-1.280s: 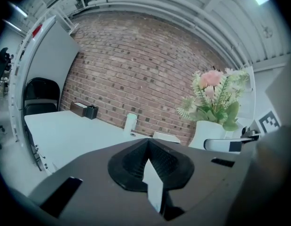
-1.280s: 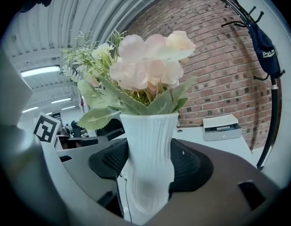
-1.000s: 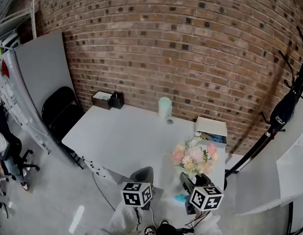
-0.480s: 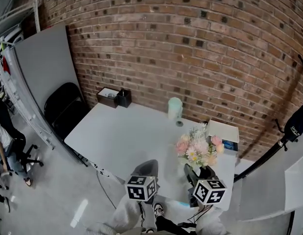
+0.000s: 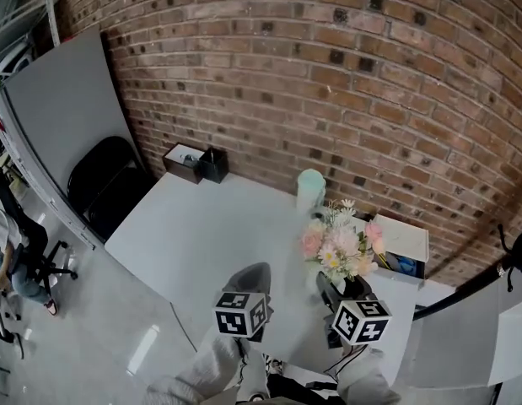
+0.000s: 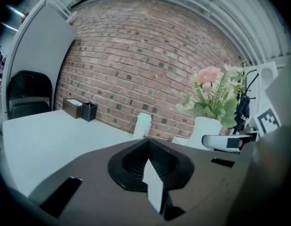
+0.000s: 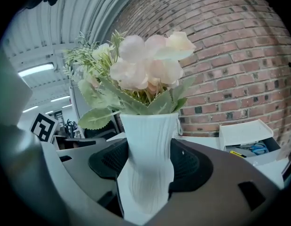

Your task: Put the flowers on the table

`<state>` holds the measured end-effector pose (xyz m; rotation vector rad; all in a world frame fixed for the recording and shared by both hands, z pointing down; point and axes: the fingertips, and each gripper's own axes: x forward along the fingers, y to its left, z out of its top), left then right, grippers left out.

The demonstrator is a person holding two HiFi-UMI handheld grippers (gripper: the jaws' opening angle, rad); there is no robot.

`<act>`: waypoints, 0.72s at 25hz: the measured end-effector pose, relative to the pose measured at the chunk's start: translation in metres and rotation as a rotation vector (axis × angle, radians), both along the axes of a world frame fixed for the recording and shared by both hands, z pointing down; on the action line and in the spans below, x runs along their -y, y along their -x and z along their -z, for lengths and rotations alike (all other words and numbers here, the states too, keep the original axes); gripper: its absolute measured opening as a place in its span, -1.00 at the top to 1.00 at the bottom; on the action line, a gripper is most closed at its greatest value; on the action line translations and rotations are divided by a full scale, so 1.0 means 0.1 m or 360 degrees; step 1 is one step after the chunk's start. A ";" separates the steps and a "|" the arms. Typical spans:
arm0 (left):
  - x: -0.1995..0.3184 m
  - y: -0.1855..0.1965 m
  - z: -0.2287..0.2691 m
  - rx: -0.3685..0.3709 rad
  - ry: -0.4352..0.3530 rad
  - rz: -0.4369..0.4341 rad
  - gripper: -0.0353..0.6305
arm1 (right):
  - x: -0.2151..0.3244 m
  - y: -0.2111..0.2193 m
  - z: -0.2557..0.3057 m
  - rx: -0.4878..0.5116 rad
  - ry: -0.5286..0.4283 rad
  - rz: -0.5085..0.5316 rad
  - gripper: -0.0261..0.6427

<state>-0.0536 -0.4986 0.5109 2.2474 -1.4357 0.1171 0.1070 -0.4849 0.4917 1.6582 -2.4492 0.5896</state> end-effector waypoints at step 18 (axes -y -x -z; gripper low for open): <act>0.96 -0.49 -0.39 0.0115 0.0096 -0.0159 0.88 | 1.18 -0.02 -0.16 -0.0077 -0.0015 0.0137 0.15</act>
